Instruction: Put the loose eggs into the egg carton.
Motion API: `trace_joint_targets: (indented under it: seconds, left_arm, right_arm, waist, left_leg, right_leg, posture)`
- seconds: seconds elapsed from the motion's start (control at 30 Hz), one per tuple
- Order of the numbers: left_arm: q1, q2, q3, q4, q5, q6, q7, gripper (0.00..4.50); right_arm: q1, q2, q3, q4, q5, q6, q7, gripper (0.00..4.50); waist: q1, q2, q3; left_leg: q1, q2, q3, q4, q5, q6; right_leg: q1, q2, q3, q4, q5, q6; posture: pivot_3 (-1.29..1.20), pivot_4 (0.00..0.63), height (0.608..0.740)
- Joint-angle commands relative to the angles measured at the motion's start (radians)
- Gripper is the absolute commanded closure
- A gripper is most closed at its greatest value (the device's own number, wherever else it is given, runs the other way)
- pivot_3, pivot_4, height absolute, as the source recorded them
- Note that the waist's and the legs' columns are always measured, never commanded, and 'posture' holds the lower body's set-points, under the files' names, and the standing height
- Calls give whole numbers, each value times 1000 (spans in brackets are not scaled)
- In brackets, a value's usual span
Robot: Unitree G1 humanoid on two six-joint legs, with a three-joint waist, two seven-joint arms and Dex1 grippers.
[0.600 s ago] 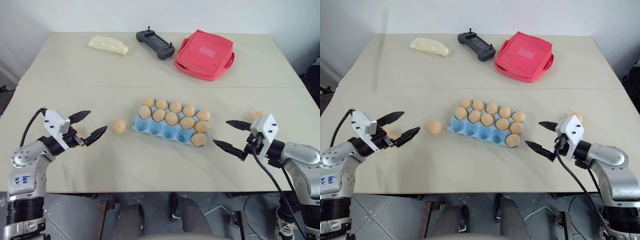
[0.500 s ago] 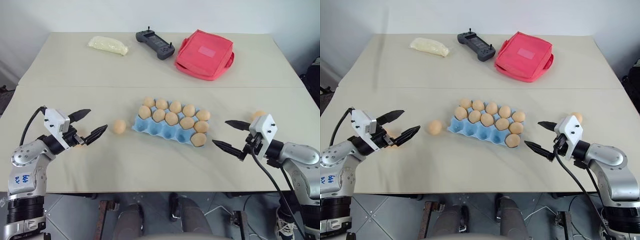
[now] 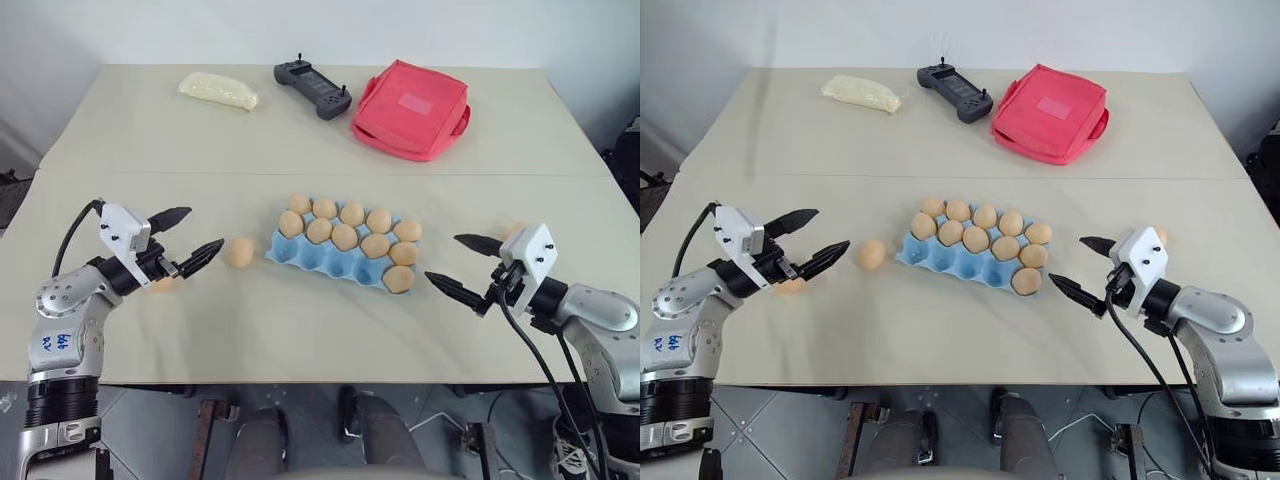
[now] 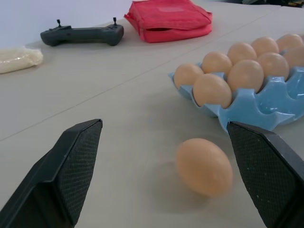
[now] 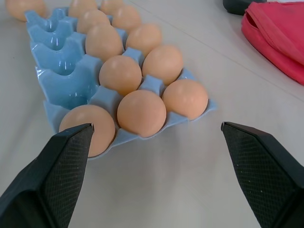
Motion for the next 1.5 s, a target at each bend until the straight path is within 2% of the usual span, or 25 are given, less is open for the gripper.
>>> trace_joint_targets:
  seconds: [0.03,0.23,0.33,0.5,0.73,1.07,1.37,1.47,1.5]
  left_arm:
    - [-38,-7,-21,13,4,0,-12,35]
    - [-81,-14,-57,34,-3,10,-34,35]
    - [-99,-22,-65,44,1,3,-37,35]
    - [-109,-36,-74,31,1,7,-34,35]
    - [-71,-52,-69,-42,-4,9,-4,35]
    - [32,-58,-31,-163,-21,22,54,35]
    - [130,-33,-22,-259,-78,108,9,35]
    - [153,-16,-18,-276,-100,141,-13,0]
    - [163,-9,-16,-281,-108,152,-22,0]
  right_arm:
    - [67,7,-111,-86,33,26,-58,0]
    - [198,16,-242,-182,56,115,-147,0]
    - [186,29,-272,-163,38,139,-218,0]
    - [27,62,-263,-47,-5,188,-392,0]
    - [-226,94,-213,257,-90,149,-516,0]
    - [-509,112,-124,680,-113,99,-466,0]
    - [-623,125,-41,925,-175,24,-432,0]
    - [-650,130,-39,974,-184,-4,-438,608]
    - [-655,131,-42,977,-185,-15,-441,947]
  waist:
    - [5,0,0]
    - [11,0,0]
    - [9,0,0]
    - [-6,-1,0]
    - [-8,-1,0]
    - [-21,0,0]
    - [-35,0,0]
    - [-38,0,0]
    - [-38,0,0]
  left_leg:
    - [0,0,0,0,0,0]
    - [0,0,0,2,0,1]
    - [1,0,0,3,0,1]
    - [1,0,1,6,0,2]
    - [2,-1,3,6,1,3]
    - [2,-1,7,6,0,3]
    - [2,0,13,6,0,3]
    - [3,0,15,6,0,3]
    - [3,0,15,6,0,3]
  right_leg:
    - [0,0,0,0,0,0]
    - [0,1,1,0,0,1]
    - [0,1,5,0,0,1]
    - [0,2,10,-1,3,1]
    - [-1,6,23,-1,5,1]
    - [-2,7,25,2,5,1]
    - [-3,6,26,2,5,1]
    - [-3,6,27,2,5,1]
    - [-3,6,27,2,5,1]
  posture:
    - [0,150,740]
    - [0,150,740]
    - [0,150,740]
    - [0,150,740]
    - [0,150,740]
    - [0,150,740]
    - [0,150,740]
    - [0,150,740]
    - [0,150,740]
